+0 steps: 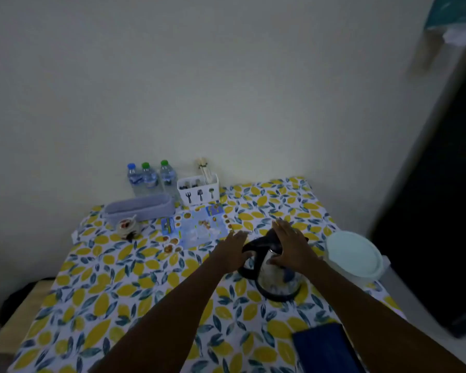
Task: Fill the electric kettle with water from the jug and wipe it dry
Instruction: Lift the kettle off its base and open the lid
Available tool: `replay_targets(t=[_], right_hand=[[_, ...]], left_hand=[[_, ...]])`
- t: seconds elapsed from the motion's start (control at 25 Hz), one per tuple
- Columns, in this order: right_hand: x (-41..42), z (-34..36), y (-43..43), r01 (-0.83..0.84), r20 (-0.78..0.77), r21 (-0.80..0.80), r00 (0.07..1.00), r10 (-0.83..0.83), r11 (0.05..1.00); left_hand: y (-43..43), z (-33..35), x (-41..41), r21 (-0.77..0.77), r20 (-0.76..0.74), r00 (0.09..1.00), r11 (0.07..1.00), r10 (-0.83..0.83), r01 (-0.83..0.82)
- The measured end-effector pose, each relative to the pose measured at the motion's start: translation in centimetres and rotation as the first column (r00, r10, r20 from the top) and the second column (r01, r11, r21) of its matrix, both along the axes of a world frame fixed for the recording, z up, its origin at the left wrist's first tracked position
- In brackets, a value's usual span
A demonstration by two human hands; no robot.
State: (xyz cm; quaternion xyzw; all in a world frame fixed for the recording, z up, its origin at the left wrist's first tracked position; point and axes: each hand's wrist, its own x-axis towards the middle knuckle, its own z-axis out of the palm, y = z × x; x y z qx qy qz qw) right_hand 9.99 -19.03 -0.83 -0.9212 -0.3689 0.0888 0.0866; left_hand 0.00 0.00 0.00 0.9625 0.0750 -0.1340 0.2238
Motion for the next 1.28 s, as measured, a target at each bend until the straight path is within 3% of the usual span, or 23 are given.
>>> replay_targets(t=[0.16, 0.44, 0.64, 0.84, 1.28], right_hand=[[-0.3, -1.4, 0.2, 0.081, 0.092, 0.128, 0.991, -0.093, 0.988], [-0.6, -2.7, 0.3, 0.138, 0.076, 0.261, 0.984, -0.163, 0.956], [-1.3, -2.6, -0.2, 0.148, 0.064, 0.333, 0.982, -0.179, 0.931], [-3.4, -1.7, -0.6, 0.092, 0.061, 0.373, 0.990, -0.124, 0.923], [-13.7, -4.7, 2.8, -0.092, -0.063, 0.356, 0.991, 0.122, 0.930]], left_hand=[[-1.2, -2.2, 0.3, -0.130, 0.082, 0.992, 0.988, 0.095, -0.084], [-2.0, -4.3, 0.3, -0.371, 0.145, 0.927, 0.888, 0.346, -0.273], [-2.6, -4.4, -0.8, -0.366, 0.251, 0.900, 0.896, 0.356, -0.252], [-1.4, -3.6, -4.0, -0.319, 0.337, 0.907, 0.937, 0.253, -0.142], [5.2, -5.5, -17.4, -0.250, 0.360, 0.876, 0.938, 0.322, -0.242]])
